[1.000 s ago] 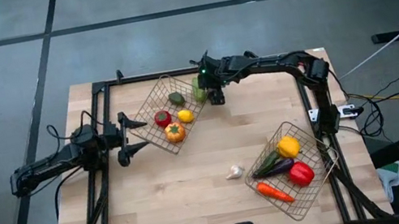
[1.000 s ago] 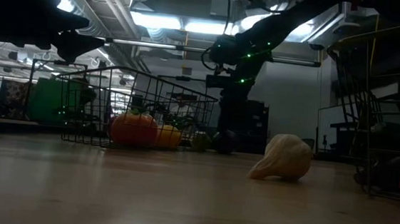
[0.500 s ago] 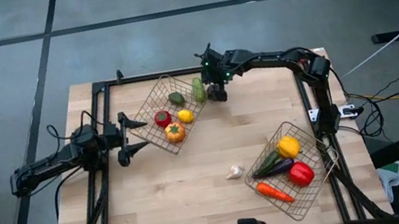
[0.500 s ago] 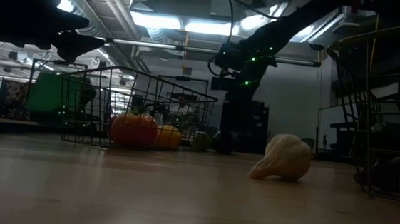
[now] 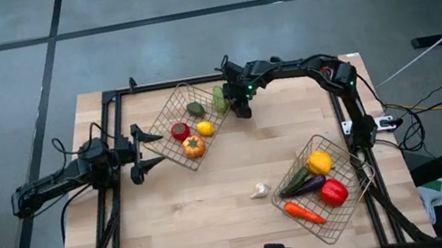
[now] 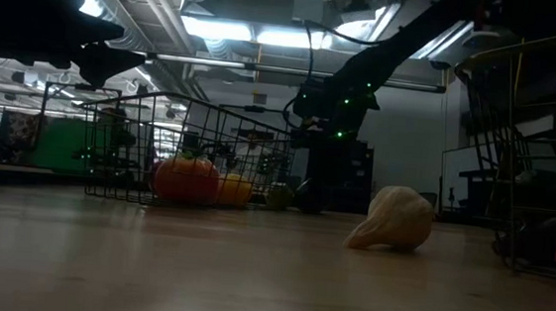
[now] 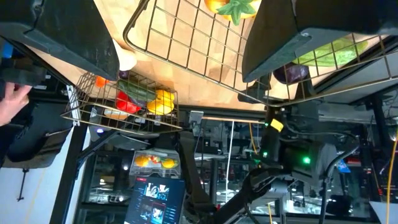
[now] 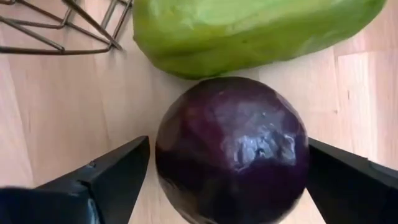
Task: Sort produce into baskets
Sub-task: Put the purple avocado into the bottom basket
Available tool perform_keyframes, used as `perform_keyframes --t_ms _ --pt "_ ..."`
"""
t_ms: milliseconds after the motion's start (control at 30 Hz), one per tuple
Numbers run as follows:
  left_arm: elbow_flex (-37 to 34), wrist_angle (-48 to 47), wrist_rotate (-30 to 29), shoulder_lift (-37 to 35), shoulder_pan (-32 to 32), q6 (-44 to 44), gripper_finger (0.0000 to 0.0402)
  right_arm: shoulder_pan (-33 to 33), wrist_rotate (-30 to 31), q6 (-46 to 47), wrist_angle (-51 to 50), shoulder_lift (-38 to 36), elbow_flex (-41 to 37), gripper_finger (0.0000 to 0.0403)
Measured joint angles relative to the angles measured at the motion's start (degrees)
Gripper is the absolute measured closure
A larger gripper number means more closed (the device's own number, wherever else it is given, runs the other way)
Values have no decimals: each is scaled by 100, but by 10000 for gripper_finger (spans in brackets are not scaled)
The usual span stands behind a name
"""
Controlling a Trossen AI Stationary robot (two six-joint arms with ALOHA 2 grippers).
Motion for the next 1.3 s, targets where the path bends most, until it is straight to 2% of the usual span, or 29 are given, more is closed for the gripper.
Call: perform_keyframes --t_ms 267,600,800,1000,1300 --pt "0 0 0 0 -1 2 66 2 1 80 -7 0 0 39" --pt "0 0 0 0 0 2 66 4 -118 162 -120 0 11 116" --pt "0 0 0 0 0 4 66 25 -151 292 -495 -106 3 110" --pt "0 0 0 0 -2 4 66 182 -80 292 -946 -535 2 115" --pt "2 0 0 0 -2 4 66 755 587 689 -2147 -1568 0 116"
